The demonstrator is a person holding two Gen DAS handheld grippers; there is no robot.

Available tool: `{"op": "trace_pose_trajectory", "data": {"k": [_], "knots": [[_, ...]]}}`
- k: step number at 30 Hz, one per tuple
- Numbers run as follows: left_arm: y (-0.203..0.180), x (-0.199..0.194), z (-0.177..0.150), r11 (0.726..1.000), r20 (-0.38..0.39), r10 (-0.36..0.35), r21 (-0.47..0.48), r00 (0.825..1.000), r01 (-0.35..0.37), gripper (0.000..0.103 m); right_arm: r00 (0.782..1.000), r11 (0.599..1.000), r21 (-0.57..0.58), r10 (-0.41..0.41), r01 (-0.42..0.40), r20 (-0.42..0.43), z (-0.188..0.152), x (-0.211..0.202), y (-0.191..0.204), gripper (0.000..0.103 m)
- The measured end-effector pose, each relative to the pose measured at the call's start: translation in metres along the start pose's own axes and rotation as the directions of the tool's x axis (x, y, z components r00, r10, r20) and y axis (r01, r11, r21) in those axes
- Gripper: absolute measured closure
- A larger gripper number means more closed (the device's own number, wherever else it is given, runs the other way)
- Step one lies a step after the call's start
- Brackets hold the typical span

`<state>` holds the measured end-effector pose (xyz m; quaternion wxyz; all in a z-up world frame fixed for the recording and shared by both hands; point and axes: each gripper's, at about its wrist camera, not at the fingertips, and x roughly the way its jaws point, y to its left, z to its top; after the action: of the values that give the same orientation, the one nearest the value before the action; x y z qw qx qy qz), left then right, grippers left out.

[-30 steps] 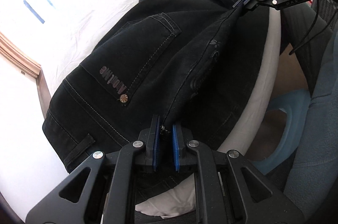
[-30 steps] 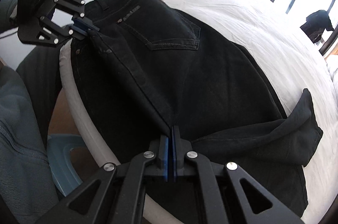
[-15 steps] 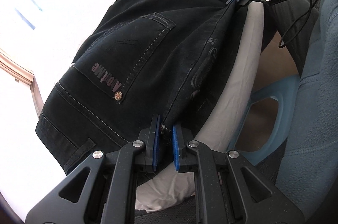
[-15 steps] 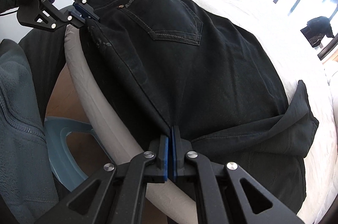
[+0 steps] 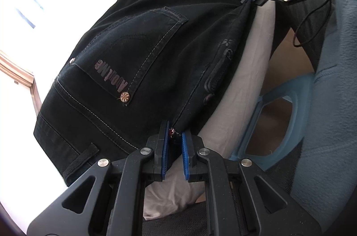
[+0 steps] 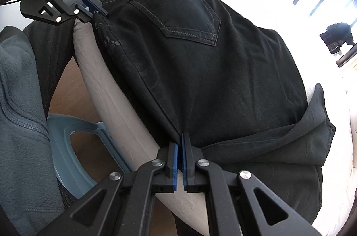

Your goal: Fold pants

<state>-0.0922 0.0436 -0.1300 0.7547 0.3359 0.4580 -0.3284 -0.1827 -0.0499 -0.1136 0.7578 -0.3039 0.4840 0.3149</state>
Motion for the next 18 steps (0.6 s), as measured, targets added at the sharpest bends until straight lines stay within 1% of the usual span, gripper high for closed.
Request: {"op": "trace_pose_trajectory", "data": {"k": [2, 6, 8, 10, 13, 15, 16, 18], "knots": [[0.005, 0.004, -0.001, 0.999, 0.005, 0.001, -0.032, 1.000, -0.001, 0.091, 1.000, 1.000, -0.007, -0.008, 0.008, -0.003, 0.002, 0.003, -0.002, 0.099], [0.010, 0.003, -0.004, 0.996, 0.024, 0.012, -0.084, 1.000, -0.010, 0.090, 1.000, 1.000, -0.007, -0.014, 0.014, -0.003, 0.004, 0.005, -0.001, 0.098], [0.012, 0.002, -0.005, 0.993, 0.029, 0.016, -0.114, 0.999, -0.013, 0.090, 1.000, 1.000, -0.005, -0.010, 0.010, -0.006, 0.004, 0.008, -0.001, 0.095], [0.012, -0.003, -0.002, 0.992, 0.022, 0.015, -0.123, 1.000, -0.012, 0.090, 1.000, 1.000, -0.008, -0.019, 0.019, -0.004, 0.003, 0.010, -0.001, 0.094], [0.016, -0.016, 0.002, 0.990, -0.008, -0.022, -0.138, 1.000, 0.021, 0.089, 1.000, 1.000, 0.005, -0.019, 0.019, 0.007, 0.002, 0.010, -0.004, 0.093], [0.021, -0.027, 0.005, 0.988, -0.028, -0.062, -0.143, 0.998, 0.057, 0.084, 1.000, 0.999, 0.031, -0.007, 0.007, 0.017, -0.001, 0.010, -0.003, 0.092], [0.024, -0.034, 0.007, 0.987, -0.041, -0.078, -0.140, 0.996, 0.072, 0.084, 1.000, 0.999, 0.041, -0.002, 0.002, 0.019, -0.001, 0.010, -0.005, 0.091], [0.027, -0.050, 0.016, 0.985, -0.027, -0.097, -0.148, 0.995, 0.092, 0.083, 1.000, 0.998, 0.057, 0.014, -0.016, 0.024, -0.001, 0.008, -0.008, 0.087]]}}
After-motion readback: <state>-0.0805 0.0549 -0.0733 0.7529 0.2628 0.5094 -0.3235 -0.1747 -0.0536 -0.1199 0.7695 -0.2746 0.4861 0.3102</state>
